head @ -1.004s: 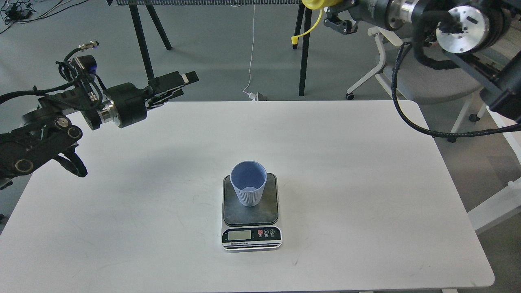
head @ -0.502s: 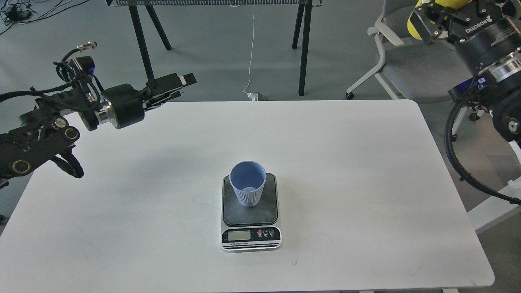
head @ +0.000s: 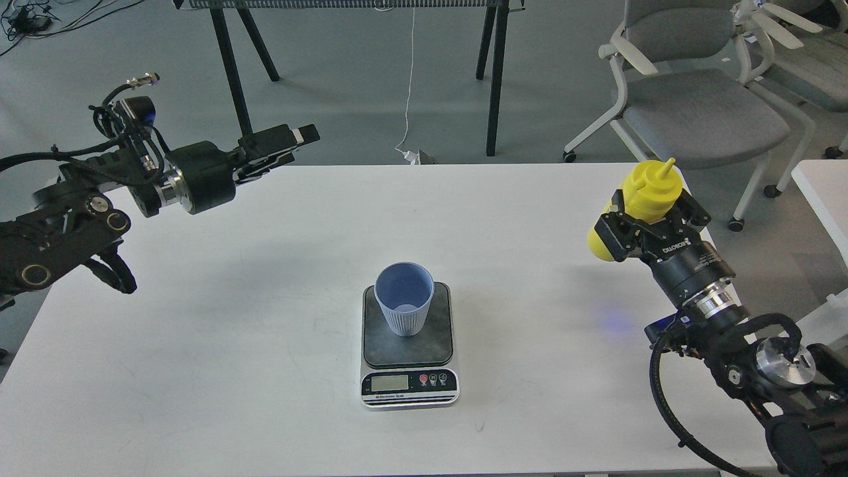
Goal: Pour seasoning into cup on scale with both arms
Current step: 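Lower the yellow bottle back onto the table with the right gripper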
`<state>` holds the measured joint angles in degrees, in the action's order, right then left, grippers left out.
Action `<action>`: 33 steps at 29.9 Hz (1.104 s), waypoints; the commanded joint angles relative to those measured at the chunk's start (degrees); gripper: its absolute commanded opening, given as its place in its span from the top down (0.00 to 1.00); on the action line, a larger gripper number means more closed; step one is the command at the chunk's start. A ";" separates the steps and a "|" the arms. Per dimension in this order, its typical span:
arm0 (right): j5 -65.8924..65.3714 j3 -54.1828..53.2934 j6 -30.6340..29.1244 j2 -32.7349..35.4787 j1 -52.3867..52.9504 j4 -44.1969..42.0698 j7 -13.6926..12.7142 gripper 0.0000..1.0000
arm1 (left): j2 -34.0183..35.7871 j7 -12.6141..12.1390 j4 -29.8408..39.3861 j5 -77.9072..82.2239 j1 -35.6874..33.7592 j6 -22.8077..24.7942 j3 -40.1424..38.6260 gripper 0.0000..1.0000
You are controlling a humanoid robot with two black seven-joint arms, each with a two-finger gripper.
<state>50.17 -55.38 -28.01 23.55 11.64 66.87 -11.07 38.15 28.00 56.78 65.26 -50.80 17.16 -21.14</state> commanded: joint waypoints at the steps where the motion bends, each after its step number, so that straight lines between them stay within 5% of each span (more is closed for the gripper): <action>1: -2.97 0.01 0.01 -3.33 -3.55 0.11 0.08 0.97 | 0.00 0.00 0.00 -0.04 0.17 -0.02 -0.04 0.03; 23: -15.63 1.06 0.01 -10.19 -7.42 -3.49 -0.01 0.92 | -0.09 0.00 0.00 -0.04 1.58 -0.11 -0.04 0.03; 33: -15.72 1.32 0.01 -10.28 -7.42 -4.20 0.17 0.76 | -0.18 0.00 0.00 0.04 1.67 -0.11 -0.04 0.03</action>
<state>34.54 -54.02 -28.01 13.21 4.21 62.70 -10.95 38.05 28.00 56.77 65.22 -49.14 17.05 -21.24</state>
